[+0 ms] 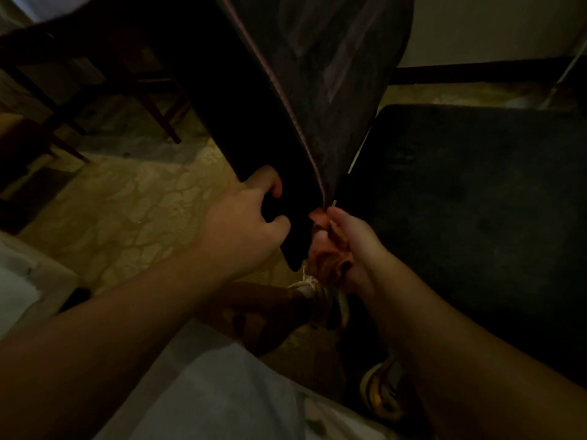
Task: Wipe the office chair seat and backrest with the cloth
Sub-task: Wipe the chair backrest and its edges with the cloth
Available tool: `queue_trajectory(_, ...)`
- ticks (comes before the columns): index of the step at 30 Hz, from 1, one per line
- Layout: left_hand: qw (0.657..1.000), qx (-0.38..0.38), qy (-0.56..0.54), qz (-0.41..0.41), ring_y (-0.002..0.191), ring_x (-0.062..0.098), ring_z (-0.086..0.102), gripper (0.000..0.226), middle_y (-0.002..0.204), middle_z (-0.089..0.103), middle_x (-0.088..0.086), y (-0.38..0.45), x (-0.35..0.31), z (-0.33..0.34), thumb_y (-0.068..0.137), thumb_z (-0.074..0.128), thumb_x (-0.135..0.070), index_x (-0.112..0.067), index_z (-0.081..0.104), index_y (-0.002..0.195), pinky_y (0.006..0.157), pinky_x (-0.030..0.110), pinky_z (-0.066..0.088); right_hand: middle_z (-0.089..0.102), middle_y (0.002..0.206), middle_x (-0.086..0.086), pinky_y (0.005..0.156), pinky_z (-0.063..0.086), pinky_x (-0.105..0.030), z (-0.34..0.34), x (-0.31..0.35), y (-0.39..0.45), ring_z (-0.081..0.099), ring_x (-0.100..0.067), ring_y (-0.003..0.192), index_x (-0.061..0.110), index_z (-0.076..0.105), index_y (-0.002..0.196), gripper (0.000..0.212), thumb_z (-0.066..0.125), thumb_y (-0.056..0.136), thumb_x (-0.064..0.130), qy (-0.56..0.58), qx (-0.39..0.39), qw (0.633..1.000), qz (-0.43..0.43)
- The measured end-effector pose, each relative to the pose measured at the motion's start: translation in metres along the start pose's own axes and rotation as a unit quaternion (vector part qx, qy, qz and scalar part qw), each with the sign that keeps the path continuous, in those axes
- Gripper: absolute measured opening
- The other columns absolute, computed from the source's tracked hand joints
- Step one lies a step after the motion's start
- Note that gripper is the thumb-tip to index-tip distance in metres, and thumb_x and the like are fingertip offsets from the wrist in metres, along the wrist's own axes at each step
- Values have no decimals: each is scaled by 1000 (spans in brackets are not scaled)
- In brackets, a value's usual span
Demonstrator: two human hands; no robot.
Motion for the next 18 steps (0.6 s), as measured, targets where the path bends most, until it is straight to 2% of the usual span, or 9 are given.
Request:
queue_trajectory(3,1000,-5,4,3,67,10,56,28,86,56,-6,0,2,2,85,71,-29,-32,47,99,51,19,32,60,57,-1,38,41,-18,-8,8,-15,49,-12,45,12,67,99,28,52,110,32,-29,8,1000,-6)
queue_trajectory(5,1000,-11,-9,-2,70,13,56,28,90,53,-4,1,2,4,84,71,-31,-33,46,98,53,26,33,60,59,-2,37,44,-18,-10,8,-18,55,-11,41,11,69,100,28,55,109,33,-39,-9,999,-12)
queue_trajectory(7,1000,-7,-13,-7,70,13,54,28,89,53,-3,0,2,5,85,71,-29,-31,47,98,54,28,32,57,65,-3,42,45,-24,-7,3,-17,55,-14,44,9,69,103,33,55,109,38,-46,-35,998,-13)
queue_trajectory(8,1000,-2,-11,-9,69,12,54,28,87,54,-4,0,2,5,85,72,-28,-30,47,99,53,29,32,53,68,-5,48,42,-28,-6,0,-14,51,-17,49,8,69,98,39,54,109,43,-66,-46,997,-23)
queue_trajectory(10,1000,3,-7,-10,67,12,54,29,83,56,-4,0,3,5,85,72,-27,-29,47,100,53,30,35,49,71,-12,55,37,-32,-2,-6,-10,46,-21,57,0,67,88,55,48,110,47,-102,-65,991,-63)
queue_trajectory(12,1000,2,-10,-9,67,13,54,29,84,58,-3,3,4,5,85,72,-28,-30,46,99,54,30,37,58,63,-11,56,38,-28,3,-8,-14,49,-20,58,2,68,102,49,43,112,44,-109,-58,988,-89)
queue_trajectory(14,1000,-4,-13,-10,68,12,53,30,88,57,-2,7,5,5,83,72,-30,-32,45,97,54,29,33,63,53,-3,53,43,-26,5,-11,-19,56,-15,53,7,67,111,43,43,113,42,-140,-44,980,-134)
queue_trajectory(18,1000,-3,-12,-14,67,11,51,31,87,56,-2,7,4,6,82,72,-30,-34,45,97,53,28,30,67,74,-12,55,52,-28,4,-23,-23,65,-19,62,8,68,101,37,49,111,37,-189,-45,951,-242)
Point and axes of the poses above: each hand's wrist, its own y-axis towards the middle knuckle, its own z-axis out of the palm, x = y × z, the point moved 1 cm from there along y, towards the middle knuckle
